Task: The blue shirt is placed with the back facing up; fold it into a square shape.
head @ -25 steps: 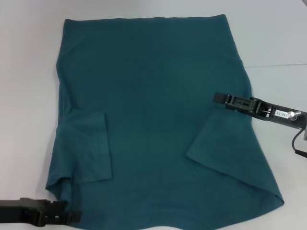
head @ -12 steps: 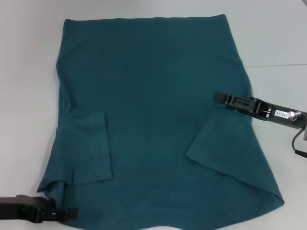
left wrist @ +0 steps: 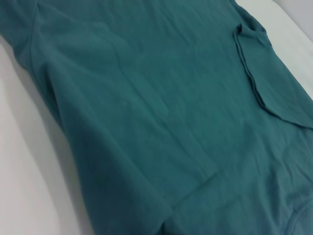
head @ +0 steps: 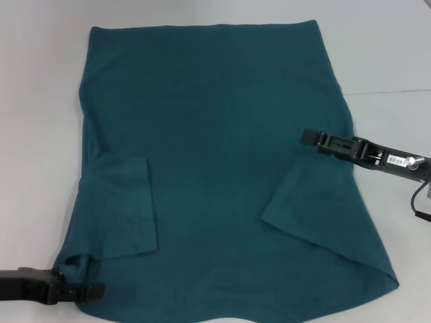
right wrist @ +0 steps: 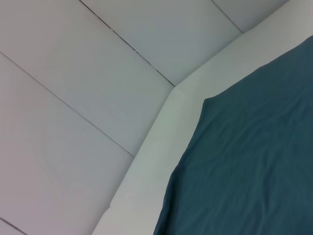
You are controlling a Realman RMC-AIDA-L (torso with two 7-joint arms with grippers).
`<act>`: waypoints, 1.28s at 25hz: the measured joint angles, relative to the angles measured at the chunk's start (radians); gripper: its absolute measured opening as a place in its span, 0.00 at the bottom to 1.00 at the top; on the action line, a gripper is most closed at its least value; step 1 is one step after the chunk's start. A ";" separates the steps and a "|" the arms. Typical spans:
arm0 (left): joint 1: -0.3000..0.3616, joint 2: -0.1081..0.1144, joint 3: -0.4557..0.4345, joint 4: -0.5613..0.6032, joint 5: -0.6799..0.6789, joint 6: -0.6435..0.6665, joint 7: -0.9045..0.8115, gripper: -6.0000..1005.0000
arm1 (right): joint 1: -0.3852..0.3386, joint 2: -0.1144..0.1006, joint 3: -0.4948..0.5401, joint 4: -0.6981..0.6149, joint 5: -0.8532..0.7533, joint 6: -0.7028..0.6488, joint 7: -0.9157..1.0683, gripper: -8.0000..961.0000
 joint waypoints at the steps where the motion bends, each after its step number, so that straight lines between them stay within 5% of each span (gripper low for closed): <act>1: 0.000 0.000 0.000 0.002 0.000 0.000 -0.002 0.82 | 0.000 0.000 0.001 0.000 0.000 0.000 0.000 0.97; 13: -0.013 0.004 0.000 0.003 0.007 -0.062 -0.078 0.77 | 0.000 0.000 0.004 -0.005 0.000 0.000 0.000 0.97; 29: -0.015 0.005 0.000 0.006 0.018 -0.069 -0.105 0.06 | -0.007 0.000 0.006 -0.008 0.000 0.003 -0.001 0.97; 32: -0.015 0.005 -0.001 0.006 0.018 -0.058 -0.105 0.06 | -0.010 -0.002 0.006 -0.008 -0.003 0.003 -0.001 0.96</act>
